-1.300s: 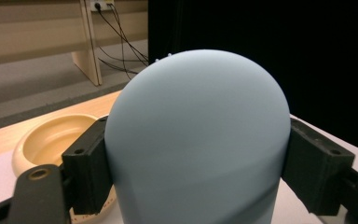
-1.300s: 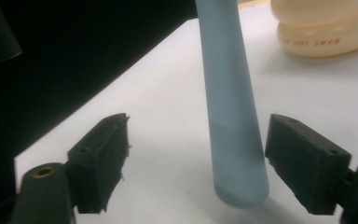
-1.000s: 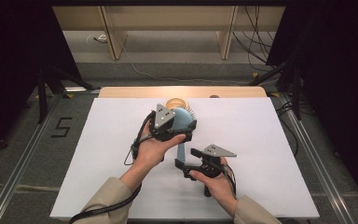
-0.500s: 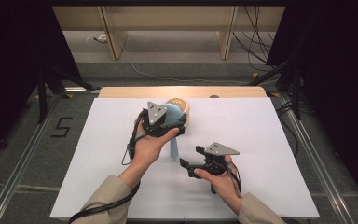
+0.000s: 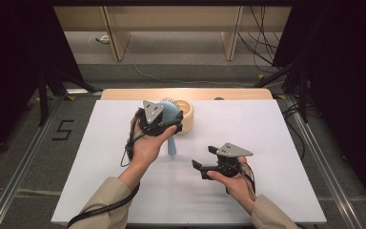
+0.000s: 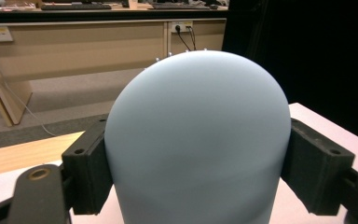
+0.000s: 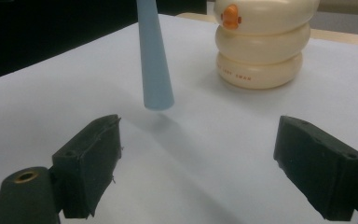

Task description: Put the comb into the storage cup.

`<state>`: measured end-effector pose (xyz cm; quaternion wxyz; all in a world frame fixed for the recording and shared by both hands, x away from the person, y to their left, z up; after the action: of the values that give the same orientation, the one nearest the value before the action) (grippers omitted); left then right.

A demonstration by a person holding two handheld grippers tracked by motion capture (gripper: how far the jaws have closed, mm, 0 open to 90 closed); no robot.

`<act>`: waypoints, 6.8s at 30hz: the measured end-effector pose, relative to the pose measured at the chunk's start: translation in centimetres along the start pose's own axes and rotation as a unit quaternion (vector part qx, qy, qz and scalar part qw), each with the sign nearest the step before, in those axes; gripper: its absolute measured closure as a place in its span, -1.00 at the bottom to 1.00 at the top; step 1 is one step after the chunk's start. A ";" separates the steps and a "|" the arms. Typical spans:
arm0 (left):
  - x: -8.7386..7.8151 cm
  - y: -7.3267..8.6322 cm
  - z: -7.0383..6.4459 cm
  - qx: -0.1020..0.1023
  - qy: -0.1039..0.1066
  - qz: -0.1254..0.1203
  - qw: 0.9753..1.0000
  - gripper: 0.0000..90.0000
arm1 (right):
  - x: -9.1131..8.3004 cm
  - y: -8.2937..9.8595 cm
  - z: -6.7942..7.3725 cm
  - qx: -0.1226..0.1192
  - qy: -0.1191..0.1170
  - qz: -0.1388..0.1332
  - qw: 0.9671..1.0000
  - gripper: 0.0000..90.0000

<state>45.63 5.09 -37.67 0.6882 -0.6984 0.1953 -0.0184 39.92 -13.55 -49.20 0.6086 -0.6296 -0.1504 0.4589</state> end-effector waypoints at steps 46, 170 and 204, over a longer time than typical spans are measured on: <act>1.3 -3.3 2.0 0.000 -0.023 -0.028 0.999 -0.56 | -6.3 0.7 -2.7 -0.020 0.035 -0.027 0.999 -0.66; 2.6 -6.7 2.3 0.000 -0.015 -0.048 0.999 -0.56 | -7.7 2.0 -3.7 -0.002 0.042 -0.020 0.999 -0.66; 3.2 -7.7 2.0 0.002 -0.013 -0.054 0.998 -0.56 | -7.7 2.1 -3.8 -0.002 0.041 -0.019 0.999 -0.66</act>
<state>51.09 5.88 -31.10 0.6899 -0.7070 0.1481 -0.0471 37.92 -22.11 -48.67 0.6220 -0.6458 -0.1380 0.4207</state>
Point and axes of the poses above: each handheld gripper's, and its own axes: x roughly forward along the jaws, y roughly out of its underside, z roughly to its left, the point moved 5 cm from there along x, roughly forward along the jaws, and after that the axes turned 5 degrees about -y, right-handed, at the moved point
